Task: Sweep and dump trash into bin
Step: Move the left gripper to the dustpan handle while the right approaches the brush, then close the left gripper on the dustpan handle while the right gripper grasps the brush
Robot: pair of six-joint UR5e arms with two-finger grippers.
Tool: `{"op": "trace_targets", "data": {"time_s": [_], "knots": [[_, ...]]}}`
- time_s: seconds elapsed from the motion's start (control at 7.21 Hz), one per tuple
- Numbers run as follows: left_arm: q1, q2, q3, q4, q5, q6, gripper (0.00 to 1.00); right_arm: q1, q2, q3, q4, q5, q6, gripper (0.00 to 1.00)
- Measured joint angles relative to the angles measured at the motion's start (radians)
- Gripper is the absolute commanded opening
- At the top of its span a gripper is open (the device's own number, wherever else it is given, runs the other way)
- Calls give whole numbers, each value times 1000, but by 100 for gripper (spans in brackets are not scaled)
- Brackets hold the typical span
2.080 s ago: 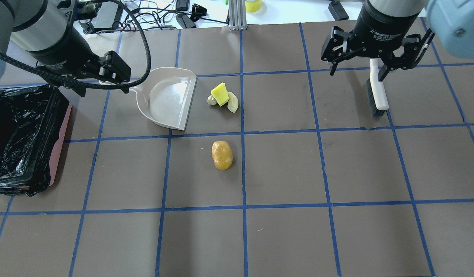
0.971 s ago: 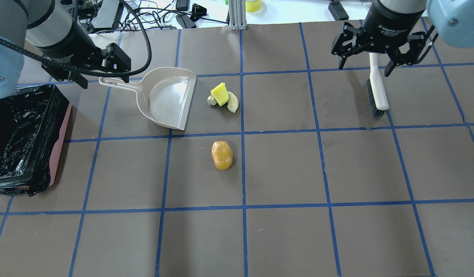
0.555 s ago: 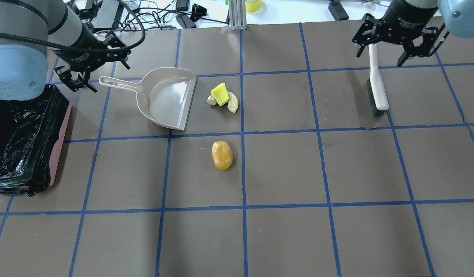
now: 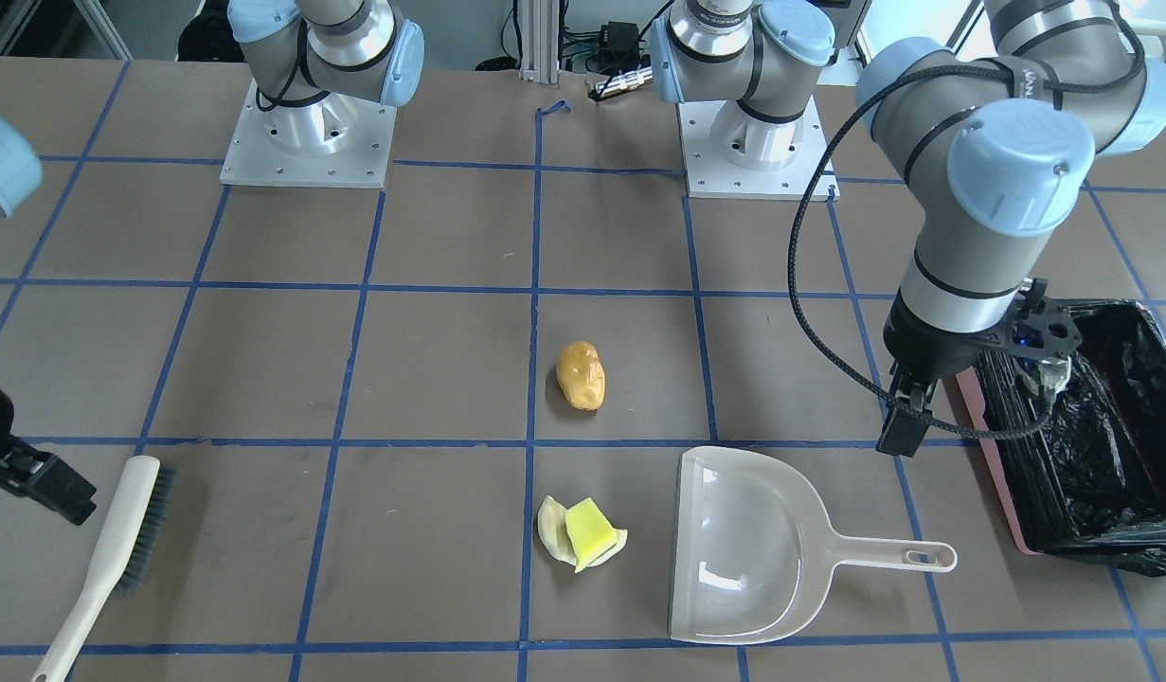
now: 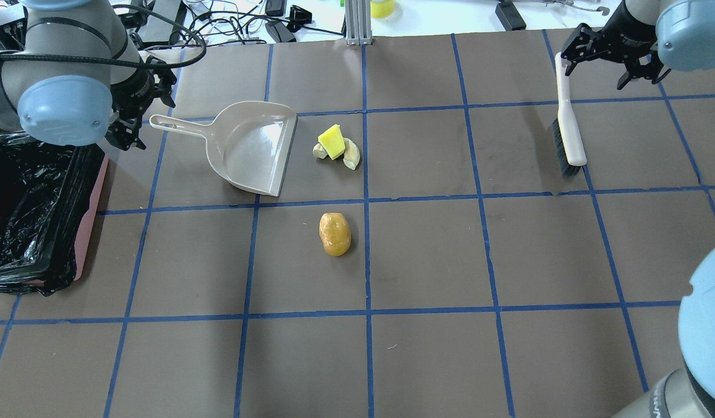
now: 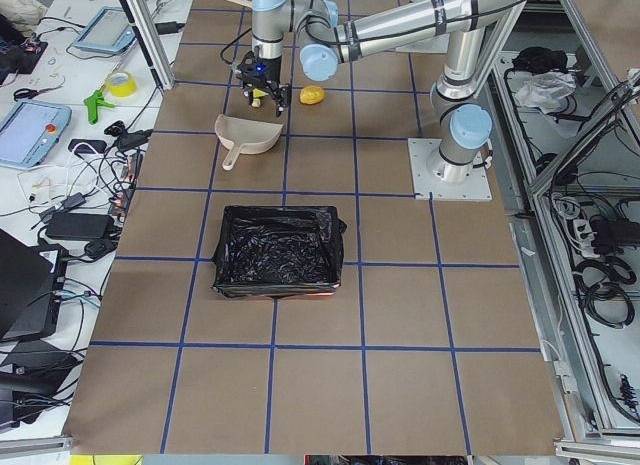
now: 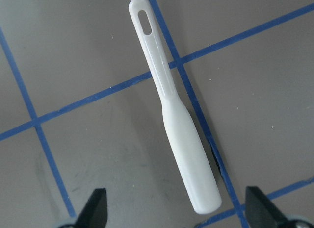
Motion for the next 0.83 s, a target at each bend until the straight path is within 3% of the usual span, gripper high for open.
{"op": "trace_targets", "data": {"time_s": [0.42,0.83], "knots": [[0,-162,107,49,-3,-160,97,-12,193,-119,-140,15,-26,93],[0,-319,186,203,-3,-176,98,-12,272,-148,-199,70,-84,93]]}}
